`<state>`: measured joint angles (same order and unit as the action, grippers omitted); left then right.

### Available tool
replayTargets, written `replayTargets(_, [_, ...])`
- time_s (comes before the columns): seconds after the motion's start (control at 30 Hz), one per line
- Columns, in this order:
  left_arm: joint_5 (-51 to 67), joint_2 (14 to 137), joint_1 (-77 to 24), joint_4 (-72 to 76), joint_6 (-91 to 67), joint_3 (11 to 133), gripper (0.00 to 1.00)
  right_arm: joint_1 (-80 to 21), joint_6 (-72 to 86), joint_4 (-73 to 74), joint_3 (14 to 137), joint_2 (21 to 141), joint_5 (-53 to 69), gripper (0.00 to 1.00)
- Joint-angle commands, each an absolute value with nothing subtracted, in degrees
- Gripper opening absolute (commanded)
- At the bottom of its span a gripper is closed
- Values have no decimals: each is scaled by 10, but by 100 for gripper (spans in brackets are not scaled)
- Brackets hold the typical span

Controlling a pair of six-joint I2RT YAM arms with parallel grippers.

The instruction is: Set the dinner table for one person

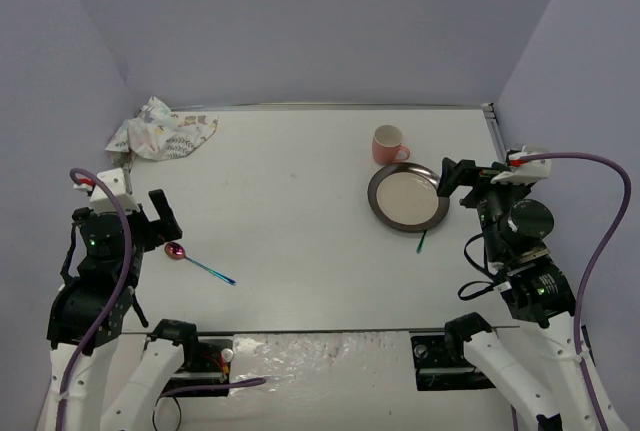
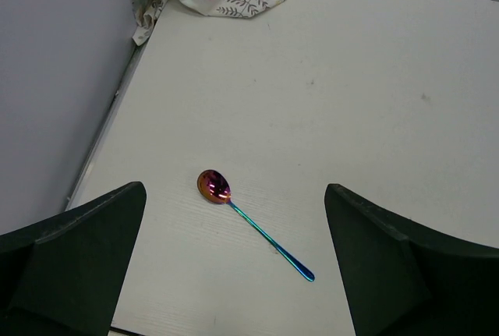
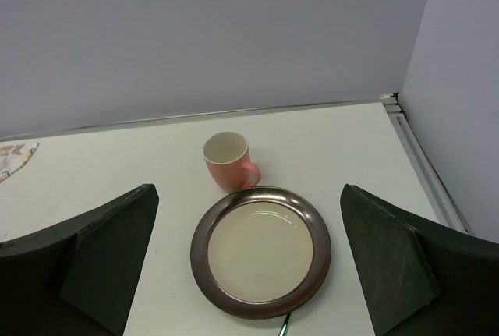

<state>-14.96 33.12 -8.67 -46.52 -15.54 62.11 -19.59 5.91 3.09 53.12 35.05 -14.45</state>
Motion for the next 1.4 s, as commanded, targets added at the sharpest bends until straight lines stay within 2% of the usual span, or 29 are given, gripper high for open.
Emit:
replayTargets(0.0, [-156,383,-89,-441,-192,629,97,-199,64,-23,538,357,-127,100])
replayTargets(0.2, [-137,523,-88,-399,-242,640,97,-199,79,-17,532,354,-80,100])
replayTargets(0.4, [-131,740,-59,-302,-296,696,97,-199,108,-17,534,376,-42,100])
replayTargets(0.57, [-130,925,-7,-219,-319,791,97,-199,114,-16,547,425,-9,100])
replayTargets(0.87, [-131,1195,59,-201,-367,1029,97,-200,118,-16,583,517,52,100])
replayTargets(0.97, [-138,1262,64,-207,-375,1097,97,-200,118,-17,592,543,62,100])
replayTargets(1.23, [-137,1339,72,-144,-392,1144,97,-202,121,-20,599,589,86,100])
replayTargets(1.37, [-127,1373,74,-131,-395,1158,88,-204,126,-20,599,599,91,100])
